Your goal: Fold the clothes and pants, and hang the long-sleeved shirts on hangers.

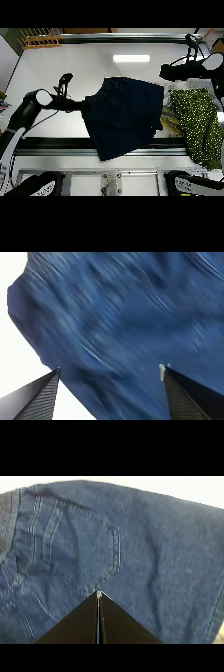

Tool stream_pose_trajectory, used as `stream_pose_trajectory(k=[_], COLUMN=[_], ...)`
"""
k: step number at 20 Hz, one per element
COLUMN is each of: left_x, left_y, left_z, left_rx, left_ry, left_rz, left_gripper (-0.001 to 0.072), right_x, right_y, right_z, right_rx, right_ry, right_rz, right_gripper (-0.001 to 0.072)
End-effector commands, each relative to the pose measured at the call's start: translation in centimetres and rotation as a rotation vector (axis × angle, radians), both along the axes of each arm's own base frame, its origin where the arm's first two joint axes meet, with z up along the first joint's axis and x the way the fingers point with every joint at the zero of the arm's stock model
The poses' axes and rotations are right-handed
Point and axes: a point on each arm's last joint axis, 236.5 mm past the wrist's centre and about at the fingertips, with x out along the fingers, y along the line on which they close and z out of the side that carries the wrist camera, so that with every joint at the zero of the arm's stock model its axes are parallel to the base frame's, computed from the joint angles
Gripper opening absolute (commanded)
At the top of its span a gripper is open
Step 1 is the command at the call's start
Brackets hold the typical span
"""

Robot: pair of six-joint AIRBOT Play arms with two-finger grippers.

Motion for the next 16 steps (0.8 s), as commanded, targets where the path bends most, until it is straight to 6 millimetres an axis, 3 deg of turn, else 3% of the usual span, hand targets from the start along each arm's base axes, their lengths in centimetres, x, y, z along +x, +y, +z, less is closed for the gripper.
stream_pose_trajectory(k=[1,3,5,7,8,9,11,12,13,14,16], left_x=[4.2,5.3,6.6,7.5,7.7,8.0,8.7,9.1,9.6,10.0,10.5], left_y=[0.8,-0.6,-1.7,-2.5,-2.6,-2.5,-2.0,-1.6,-1.2,-0.8,0.1], left_z=[-3.0,-4.8,-6.4,-7.9,-8.6,-9.2,-9.1,-8.5,-7.6,-6.8,-5.8], left_rx=[-0.028,-0.008,0.018,0.039,0.052,0.067,0.084,0.078,0.075,0.073,0.068], left_ry=[0.026,0.042,0.050,0.074,0.094,0.116,0.135,0.130,0.122,0.116,0.113], left_rz=[-0.075,-0.128,-0.162,-0.178,-0.172,-0.156,-0.138,-0.131,-0.126,-0.125,-0.116], left_gripper=[0.0688,0.0688,0.0688,0.0688,0.0645,0.0414,0.0046,0.0034,0.0034,0.0034,0.0034], right_x=[-1.8,-2.7,-4.5,-7.0,-8.5,-10.4,-14.4,-16.4,-18.1,-19.4,-20.0], right_y=[0.3,0.2,-0.4,-1.8,-2.6,-3.4,-4.5,-4.8,-4.8,-4.3,-2.3], right_z=[-1.1,-2.1,-3.5,-5.8,-7.2,-9.0,-12.8,-14.9,-16.9,-18.6,-21.1], right_rx=[-0.004,-0.004,-0.017,-0.065,-0.093,-0.109,-0.088,-0.069,-0.049,-0.019,0.074], right_ry=[0.045,0.072,0.120,0.179,0.213,0.267,0.390,0.461,0.522,0.561,0.579], right_rz=[0.023,0.019,0.016,0.002,-0.011,-0.039,-0.115,-0.153,-0.186,-0.205,-0.240], right_gripper=[0.0032,0.0077,0.0451,0.0468,0.0468,0.0469,0.0470,0.0472,0.0537,0.0720,0.0720])
